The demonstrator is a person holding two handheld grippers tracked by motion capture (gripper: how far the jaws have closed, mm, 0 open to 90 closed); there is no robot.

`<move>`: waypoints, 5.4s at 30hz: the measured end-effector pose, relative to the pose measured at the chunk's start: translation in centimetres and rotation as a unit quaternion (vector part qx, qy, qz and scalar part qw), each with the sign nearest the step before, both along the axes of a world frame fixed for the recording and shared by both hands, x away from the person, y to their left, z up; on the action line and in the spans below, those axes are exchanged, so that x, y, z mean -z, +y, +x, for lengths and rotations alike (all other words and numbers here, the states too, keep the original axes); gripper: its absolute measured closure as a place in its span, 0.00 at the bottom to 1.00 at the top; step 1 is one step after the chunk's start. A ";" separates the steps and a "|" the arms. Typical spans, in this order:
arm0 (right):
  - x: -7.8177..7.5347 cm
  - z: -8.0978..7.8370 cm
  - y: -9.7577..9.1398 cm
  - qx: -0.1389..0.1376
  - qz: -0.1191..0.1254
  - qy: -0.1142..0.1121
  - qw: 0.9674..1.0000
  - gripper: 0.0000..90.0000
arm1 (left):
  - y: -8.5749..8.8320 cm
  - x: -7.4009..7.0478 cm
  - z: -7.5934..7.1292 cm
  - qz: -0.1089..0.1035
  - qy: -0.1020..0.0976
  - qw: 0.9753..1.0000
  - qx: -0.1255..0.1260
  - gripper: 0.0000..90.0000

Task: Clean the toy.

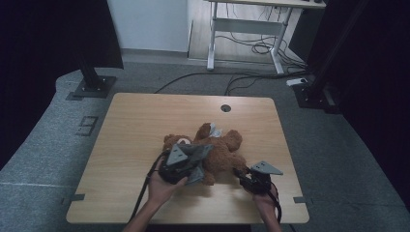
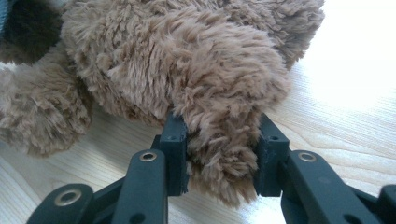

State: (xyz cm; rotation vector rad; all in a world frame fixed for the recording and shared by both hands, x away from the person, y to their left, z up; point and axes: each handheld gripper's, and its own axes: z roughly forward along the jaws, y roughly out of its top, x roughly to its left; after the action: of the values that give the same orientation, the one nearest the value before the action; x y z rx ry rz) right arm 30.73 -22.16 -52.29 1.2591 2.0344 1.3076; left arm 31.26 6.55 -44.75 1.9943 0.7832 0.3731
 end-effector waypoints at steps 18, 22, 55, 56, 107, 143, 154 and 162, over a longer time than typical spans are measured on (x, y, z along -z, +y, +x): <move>-0.3 0.0 -0.4 -0.007 0.002 -0.003 1.000 0.72 | -4.0 4.3 0.1 0.025 0.036 0.999 0.033 0.84; -0.2 0.1 -0.6 -0.012 0.004 -0.003 1.000 0.72 | -0.5 4.4 -0.3 0.026 0.033 0.999 0.010 0.84; 0.0 0.1 -1.0 -0.013 0.009 -0.004 1.000 0.72 | -7.9 2.0 0.8 0.026 0.024 0.998 0.056 0.84; 0.0 0.1 -1.0 -0.013 0.008 -0.005 1.000 0.72 | -8.0 2.6 0.9 0.029 0.031 0.998 0.055 0.84; 0.6 0.4 -1.3 -0.029 0.008 0.001 1.000 0.73 | 4.7 -2.5 4.8 -0.001 -0.010 0.998 -0.058 0.82; -1.0 4.0 3.8 -0.073 0.007 0.051 0.996 0.14 | 3.9 2.5 2.7 -0.011 0.027 0.999 -0.032 0.84; 1.5 3.4 4.8 -0.093 -0.023 0.070 0.993 0.53 | 3.5 3.1 2.1 -0.008 0.012 0.999 -0.032 0.84; 1.4 3.6 5.0 -0.079 -0.024 0.054 0.995 0.68 | 2.4 3.1 2.9 0.012 0.000 0.999 -0.039 0.84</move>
State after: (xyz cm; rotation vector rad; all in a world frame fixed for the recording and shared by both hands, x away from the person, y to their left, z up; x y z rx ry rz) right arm 34.30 -17.21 -53.67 1.1909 2.2676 1.2772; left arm 34.13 8.92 -47.89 1.9896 0.8631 0.4302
